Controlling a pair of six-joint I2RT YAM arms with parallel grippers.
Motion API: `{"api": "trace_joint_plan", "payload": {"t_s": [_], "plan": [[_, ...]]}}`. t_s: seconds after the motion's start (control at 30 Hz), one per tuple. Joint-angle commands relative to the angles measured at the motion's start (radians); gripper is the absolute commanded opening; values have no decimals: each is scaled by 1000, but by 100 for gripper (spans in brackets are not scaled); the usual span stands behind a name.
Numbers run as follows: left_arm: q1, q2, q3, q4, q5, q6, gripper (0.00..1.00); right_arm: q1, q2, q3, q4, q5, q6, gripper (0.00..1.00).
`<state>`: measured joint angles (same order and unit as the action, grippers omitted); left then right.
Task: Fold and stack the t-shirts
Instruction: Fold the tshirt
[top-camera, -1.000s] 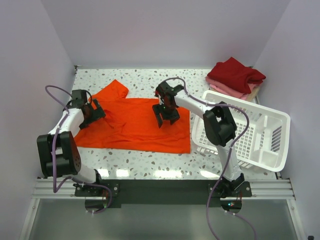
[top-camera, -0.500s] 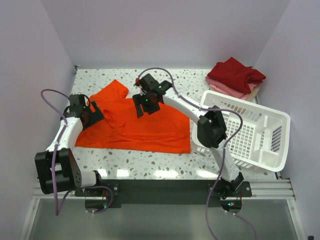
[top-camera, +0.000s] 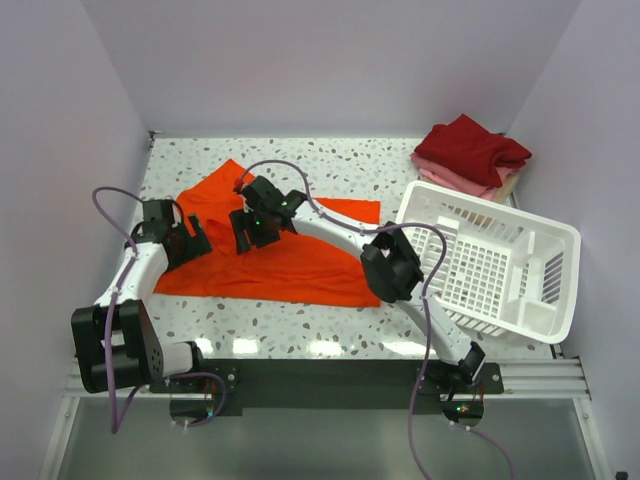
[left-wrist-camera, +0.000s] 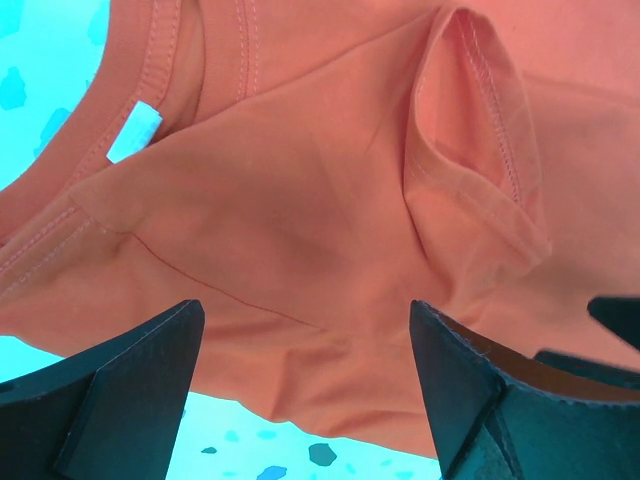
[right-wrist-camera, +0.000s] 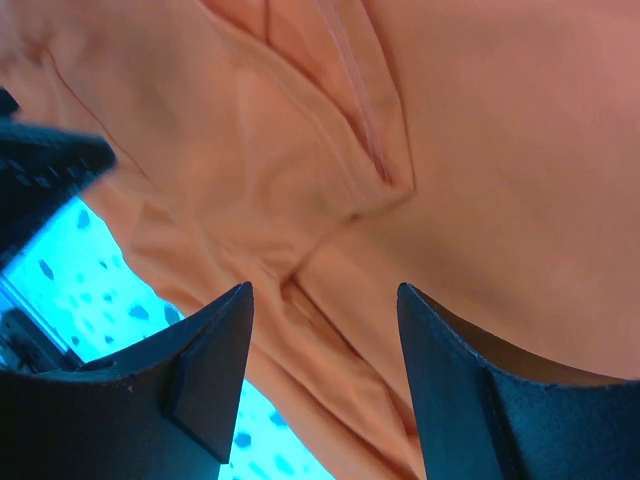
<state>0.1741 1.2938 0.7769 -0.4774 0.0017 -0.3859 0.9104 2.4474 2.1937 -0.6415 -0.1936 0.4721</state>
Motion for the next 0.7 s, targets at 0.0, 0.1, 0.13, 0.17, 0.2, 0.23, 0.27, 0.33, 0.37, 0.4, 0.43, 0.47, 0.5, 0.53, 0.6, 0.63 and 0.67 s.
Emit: {"api": "trace_joint_plan", "payload": {"t_s": [0.0, 0.1, 0.13, 0.17, 0.2, 0.23, 0.27, 0.33, 0.37, 0.4, 0.43, 0.47, 0.5, 0.53, 0.6, 0.63, 0.67], "plan": [[-4, 2, -13, 42, 18, 48, 88, 13, 13, 69, 103, 43, 28, 62], [-4, 21, -19, 52, 23, 45, 86, 15, 38, 70, 118, 75, 23, 61], [-2, 25, -19, 57, 23, 42, 85, 15, 44, 74, 118, 83, 17, 60], [-1, 28, -21, 62, 23, 39, 84, 16, 51, 75, 118, 88, 14, 59], [-2, 35, -22, 66, 24, 33, 84, 16, 59, 77, 121, 91, 13, 58], [-2, 39, -22, 74, 23, 32, 83, 16, 61, 77, 124, 94, 4, 57], [-2, 42, -21, 77, 26, 30, 82, 16, 62, 77, 129, 98, 2, 56], [-1, 53, -19, 85, 23, 24, 79, 18, 67, 77, 137, 108, -10, 54], [-2, 56, -16, 86, 23, 24, 79, 19, 70, 77, 141, 111, -12, 53], [-2, 62, -13, 88, 21, 22, 78, 19, 70, 77, 143, 121, -15, 52], [-2, 65, -10, 89, 21, 21, 78, 19, 70, 77, 146, 126, -20, 52], [-1, 65, -7, 91, 21, 21, 78, 19, 71, 75, 152, 131, -20, 51], [-1, 68, -8, 97, 21, 19, 77, 21, 71, 75, 155, 135, -23, 50], [-2, 70, -8, 100, 23, 19, 77, 19, 74, 77, 158, 137, -24, 50], [-2, 78, -11, 108, 15, 19, 77, 22, 76, 78, 164, 143, -23, 48], [-2, 82, -13, 114, 12, 19, 76, 21, 79, 81, 166, 149, -24, 47], [-1, 85, -18, 118, 9, 18, 76, 24, 81, 83, 169, 152, -21, 47]]}}
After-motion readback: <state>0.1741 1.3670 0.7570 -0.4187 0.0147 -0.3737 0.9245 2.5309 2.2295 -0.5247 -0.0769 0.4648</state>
